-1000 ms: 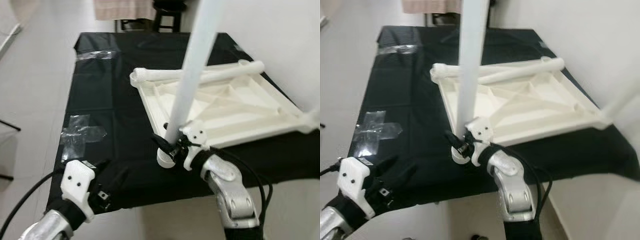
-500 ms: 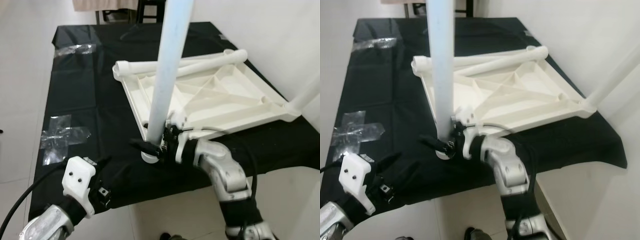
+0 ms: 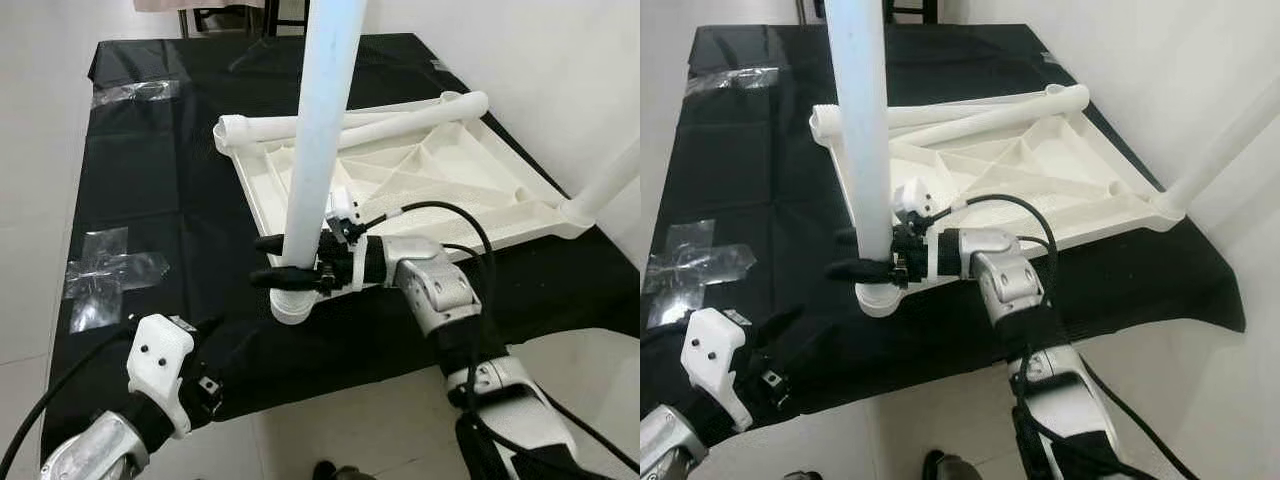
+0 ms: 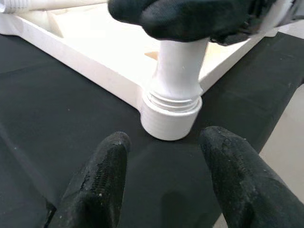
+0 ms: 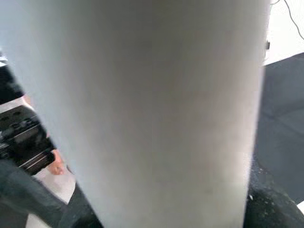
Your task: Building children table
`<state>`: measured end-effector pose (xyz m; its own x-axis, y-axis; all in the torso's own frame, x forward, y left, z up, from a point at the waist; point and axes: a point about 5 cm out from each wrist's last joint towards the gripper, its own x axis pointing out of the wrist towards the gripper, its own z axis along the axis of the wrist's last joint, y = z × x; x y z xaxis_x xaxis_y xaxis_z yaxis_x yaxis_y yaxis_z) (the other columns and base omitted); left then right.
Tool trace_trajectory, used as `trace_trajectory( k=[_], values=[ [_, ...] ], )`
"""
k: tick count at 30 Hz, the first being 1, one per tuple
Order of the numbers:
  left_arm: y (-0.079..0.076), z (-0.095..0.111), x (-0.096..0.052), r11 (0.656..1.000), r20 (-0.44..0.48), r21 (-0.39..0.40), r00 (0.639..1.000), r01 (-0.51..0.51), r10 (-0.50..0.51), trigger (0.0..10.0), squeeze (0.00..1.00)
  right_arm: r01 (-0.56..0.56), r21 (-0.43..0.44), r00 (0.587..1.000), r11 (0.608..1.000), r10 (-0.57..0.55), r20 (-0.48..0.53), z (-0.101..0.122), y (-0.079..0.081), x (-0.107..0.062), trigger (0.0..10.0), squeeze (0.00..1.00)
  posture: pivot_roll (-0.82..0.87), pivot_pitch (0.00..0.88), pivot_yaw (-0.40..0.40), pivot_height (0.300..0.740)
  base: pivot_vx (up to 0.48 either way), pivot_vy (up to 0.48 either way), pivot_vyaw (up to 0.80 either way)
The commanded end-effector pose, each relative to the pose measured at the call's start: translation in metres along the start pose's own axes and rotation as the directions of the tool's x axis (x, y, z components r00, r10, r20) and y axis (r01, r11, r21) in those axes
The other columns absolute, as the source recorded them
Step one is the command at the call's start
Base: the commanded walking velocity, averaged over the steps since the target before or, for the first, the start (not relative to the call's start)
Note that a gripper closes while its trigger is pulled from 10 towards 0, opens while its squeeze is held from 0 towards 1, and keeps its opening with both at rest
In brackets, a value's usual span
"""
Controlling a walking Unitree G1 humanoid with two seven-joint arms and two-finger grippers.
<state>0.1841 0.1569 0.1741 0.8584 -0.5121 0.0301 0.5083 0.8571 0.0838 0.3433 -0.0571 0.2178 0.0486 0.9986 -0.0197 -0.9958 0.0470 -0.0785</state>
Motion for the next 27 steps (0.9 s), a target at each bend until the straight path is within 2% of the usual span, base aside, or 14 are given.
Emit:
trace_trajectory(
  k=[1, 8, 10, 12, 13, 14, 15, 16, 17, 18, 20, 25, 26, 27],
  values=[
    [-0.004, -0.002, -0.001, 1.0, -0.011, -0.003, 1.0, 0.01, -0.01, 10.0, 0.0, -0.014, 0.045, 1.0, 0.999, 0.014, 0.003, -0.007, -0.001, 0.001, 0.0, 0.0, 0.19, 0.211, -0.151, 0.74, 0.0, 0.0, 0.0],
    [-0.006, -0.002, 0.0, 1.0, -0.009, -0.006, 1.0, 0.011, -0.011, 10.0, 0.0, -0.008, 0.034, 1.0, 0.999, 0.008, -0.012, -0.011, -0.006, -0.006, 0.0, 0.0, 0.18, 0.212, -0.151, 0.74, 0.0, 0.0, 0.0],
    [-0.007, -0.001, -0.001, 1.0, -0.009, -0.007, 1.0, 0.013, -0.013, 10.0, 0.0, 0.046, 0.009, 0.998, 0.999, -0.045, -0.031, -0.013, -0.008, -0.011, 0.0, 0.0, 0.18, 0.215, -0.155, 0.74, 0.0, 0.0, 0.0],
    [-0.008, -0.002, -0.001, 1.0, -0.01, -0.009, 1.0, 0.014, -0.014, 10.0, 0.0, 0.231, -0.02, 0.971, 0.973, -0.232, -0.064, -0.019, -0.013, -0.019, 0.0, 0.0, 0.17, 0.211, -0.172, 0.74, 0.0, 0.0, 0.0],
    [-0.008, -0.002, -0.001, 1.0, -0.01, -0.009, 1.0, 0.014, -0.014, 10.0, 0.0, 0.231, -0.02, 0.971, 0.973, -0.232, -0.064, -0.019, -0.013, -0.019, 0.0, 0.0, 0.17, 0.211, -0.172, 0.74, 0.0, 0.0, 0.0],
    [-0.008, -0.003, -0.002, 1.0, -0.012, -0.006, 1.0, 0.013, -0.013, 10.0, 0.0, 0.55, 0.01, 0.83, 0.835, -0.546, -0.113, -0.037, -0.017, -0.031, 0.0, 0.0, 0.18, 0.206, -0.2, 0.74, 0.0, 0.0, 0.0],
    [-0.007, -0.002, -0.003, 1.0, -0.008, -0.007, 1.0, 0.004, -0.004, 10.0, 0.0, 0.74, 0.01, 0.66, 0.673, -0.723, -0.202, -0.063, -0.002, -0.045, 0.0, 0.0, 0.18, 0.214, -0.19, 0.74, 0.0, 0.0, 0.0],
    [-0.005, -0.001, -0.004, 1.0, -0.004, -0.008, 1.0, -0.003, 0.003, 10.0, 0.0, 0.838, -0.007, 0.524, 0.545, -0.81, -0.263, -0.078, 0.011, -0.056, 0.0, 0.0, 0.18, 0.221, -0.178, 0.74, 0.0, 0.0, 0.0],
    [-0.003, -0.002, -0.006, 1.0, -0.01, -0.004, 1.0, -0.008, 0.008, 10.0, 0.0, 0.861, -0.032, 0.481, 0.508, -0.833, -0.274, -0.084, 0.029, -0.056, 0.0, 0.0, 0.16, 0.223, -0.163, 0.74, 0.0, 0.0, 0.0],
    [-0.003, -0.002, -0.006, 1.0, -0.01, -0.004, 1.0, -0.008, 0.008, 10.0, 0.0, 0.861, -0.032, 0.481, 0.508, -0.833, -0.274, -0.084, 0.029, -0.056, 0.0, 0.0, 0.16, 0.223, -0.163, 0.74, 0.0, 0.0, 0.0],
    [-0.003, -0.003, -0.005, 1.0, -0.017, -0.006, 1.0, 0.004, -0.004, 10.0, 0.0, 0.792, -0.006, 0.593, 0.61, -0.771, -0.232, -0.078, 0.044, -0.036, 0.0, 0.0, 0.15, 0.206, -0.161, 0.74, 0.0, 0.0, 0.0],
    [-0.008, -0.003, 0.001, 0.999, -0.007, -0.013, 0.999, 0.04, -0.04, 10.0, 0.0, 0.738, -0.008, 0.66, 0.675, -0.724, -0.202, -0.074, 0.038, -0.021, 0.0, 0.0, 0.16, 0.202, -0.161, 0.74, 0.0, 0.0, 0.0],
    [-0.008, -0.003, 0.003, 0.999, -0.005, -0.011, 0.999, 0.046, -0.046, 10.0, 0.0, 0.722, -0.007, 0.678, 0.692, -0.709, -0.194, -0.072, 0.033, -0.016, 2.0, 0.0, 0.16, 0.202, -0.159, 0.74, 0.0, 0.0, 0.0],
    [-0.007, -0.002, 0.002, 0.999, -0.004, -0.008, 0.999, 0.037, -0.037, 10.0, 0.0, 0.703, -0.01, 0.699, 0.711, -0.694, -0.172, -0.067, 0.028, -0.012, 10.0, 0.0, 0.16, 0.201, -0.157, 0.74, 0.0, 0.0, 0.0]
  ],
)
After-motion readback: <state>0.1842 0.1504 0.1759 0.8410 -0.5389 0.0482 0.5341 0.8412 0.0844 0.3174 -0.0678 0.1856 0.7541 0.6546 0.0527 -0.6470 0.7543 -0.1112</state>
